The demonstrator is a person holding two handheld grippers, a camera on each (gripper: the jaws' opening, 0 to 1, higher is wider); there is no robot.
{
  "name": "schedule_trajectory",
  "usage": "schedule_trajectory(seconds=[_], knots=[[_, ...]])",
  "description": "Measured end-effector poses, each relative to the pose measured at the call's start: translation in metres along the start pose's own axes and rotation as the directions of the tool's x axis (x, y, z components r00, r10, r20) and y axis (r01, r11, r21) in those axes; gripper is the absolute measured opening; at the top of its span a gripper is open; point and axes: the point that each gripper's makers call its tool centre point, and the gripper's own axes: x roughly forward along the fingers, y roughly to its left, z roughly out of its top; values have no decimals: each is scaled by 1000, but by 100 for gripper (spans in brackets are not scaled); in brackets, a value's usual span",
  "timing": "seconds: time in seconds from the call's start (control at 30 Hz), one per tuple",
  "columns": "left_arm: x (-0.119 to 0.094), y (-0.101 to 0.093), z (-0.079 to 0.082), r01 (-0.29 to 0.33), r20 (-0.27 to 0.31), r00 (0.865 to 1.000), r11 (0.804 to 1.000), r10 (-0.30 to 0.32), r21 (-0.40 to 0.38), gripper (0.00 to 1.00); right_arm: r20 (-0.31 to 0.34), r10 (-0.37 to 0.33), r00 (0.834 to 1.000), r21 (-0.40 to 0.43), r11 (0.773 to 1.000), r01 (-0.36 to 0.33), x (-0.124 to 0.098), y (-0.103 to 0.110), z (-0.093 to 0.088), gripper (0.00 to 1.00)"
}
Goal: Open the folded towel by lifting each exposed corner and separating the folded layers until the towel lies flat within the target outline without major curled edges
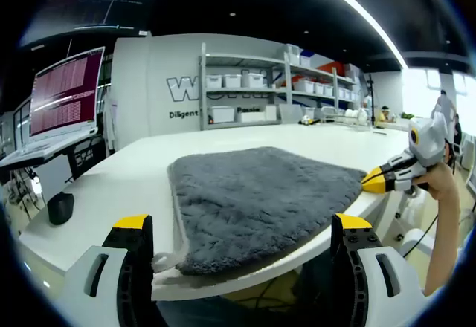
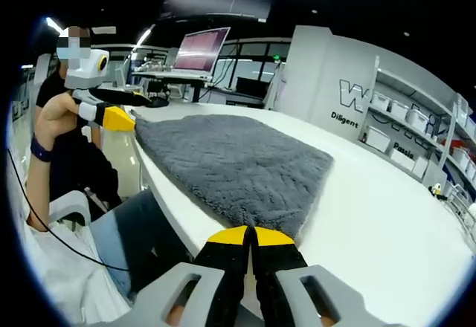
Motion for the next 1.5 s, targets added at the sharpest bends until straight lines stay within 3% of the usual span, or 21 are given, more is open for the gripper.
schedule_trajectory(seconds=[0.17,0.37,0.77,1.03,1.2,1.5], knots=[[0,0,-1,3,-1,1000,1000,-3,-2,97,-9,-83,996,23,996,83,-3,-21,-6,0],[0,1,0,1,0,1000,1000,-1,-1,97,-9,-131,991,38,991,131,-4,-33,-9,0],[1,-1,1,3,0,1000,1000,-3,2,97,11,-146,989,59,988,145,-10,-37,-5,0],[2,-2,1,7,-1,1000,1000,-7,4,97,48,-193,980,81,979,189,-28,-39,7,14],[2,-2,1,9,-1,1000,1000,-9,5,97,117,-181,977,104,980,169,-34,-36,22,19],[2,-3,1,10,-2,1000,1000,-10,8,97,220,-99,970,160,985,64,-34,-20,40,34]])
